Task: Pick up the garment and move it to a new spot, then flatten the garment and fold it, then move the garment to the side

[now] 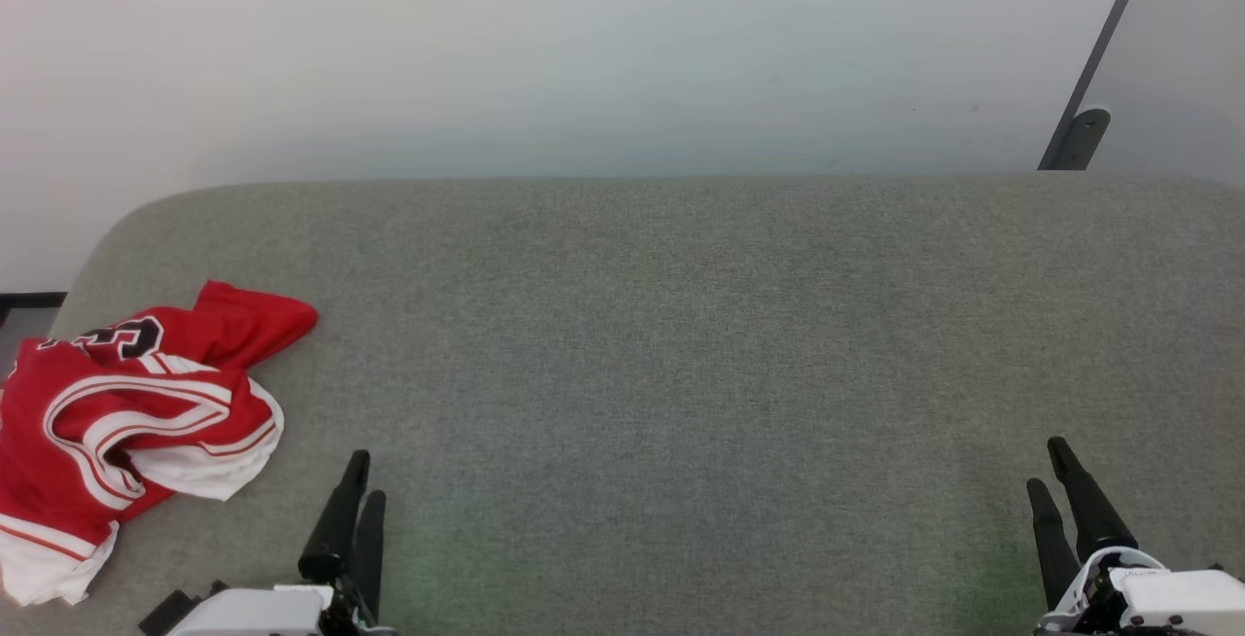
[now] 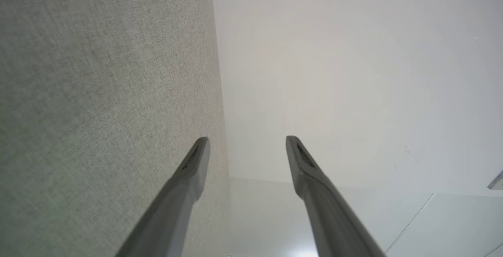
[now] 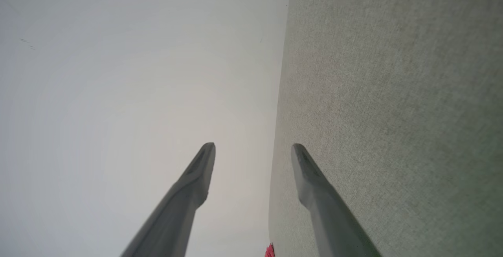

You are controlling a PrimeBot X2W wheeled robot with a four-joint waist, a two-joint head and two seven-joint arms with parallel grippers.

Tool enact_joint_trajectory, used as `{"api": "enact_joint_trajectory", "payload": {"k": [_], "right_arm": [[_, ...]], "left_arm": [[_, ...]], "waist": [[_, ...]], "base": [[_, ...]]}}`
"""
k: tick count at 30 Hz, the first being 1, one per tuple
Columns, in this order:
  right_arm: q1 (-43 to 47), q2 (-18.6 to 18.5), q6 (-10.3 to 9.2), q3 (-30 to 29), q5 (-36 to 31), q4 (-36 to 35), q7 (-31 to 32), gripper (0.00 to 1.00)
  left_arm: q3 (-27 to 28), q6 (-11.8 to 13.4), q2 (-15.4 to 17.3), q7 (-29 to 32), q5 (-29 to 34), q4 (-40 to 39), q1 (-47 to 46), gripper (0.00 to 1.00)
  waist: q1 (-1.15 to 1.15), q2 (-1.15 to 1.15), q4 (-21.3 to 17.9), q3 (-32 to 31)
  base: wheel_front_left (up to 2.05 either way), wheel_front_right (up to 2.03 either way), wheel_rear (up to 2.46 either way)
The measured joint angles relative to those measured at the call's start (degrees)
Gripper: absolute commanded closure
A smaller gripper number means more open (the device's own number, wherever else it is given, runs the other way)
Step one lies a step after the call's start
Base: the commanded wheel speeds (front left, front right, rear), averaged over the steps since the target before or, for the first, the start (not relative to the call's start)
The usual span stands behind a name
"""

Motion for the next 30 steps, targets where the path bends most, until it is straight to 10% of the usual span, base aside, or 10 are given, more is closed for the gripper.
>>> {"api": "enact_joint_trajectory", "payload": {"k": [30], "right_arm": [[-7.4,-5.6,0.00,7.9,-24.3,2.9,-8.1,0.00]], "left_arm": [[-0.7,1.1,3.3,-7.8,32.6,-3.0,-2.0,0.00]], "waist": [[0.00,0.00,0.1,0.3]], "base": [[0.00,0.00,0.00]]}}
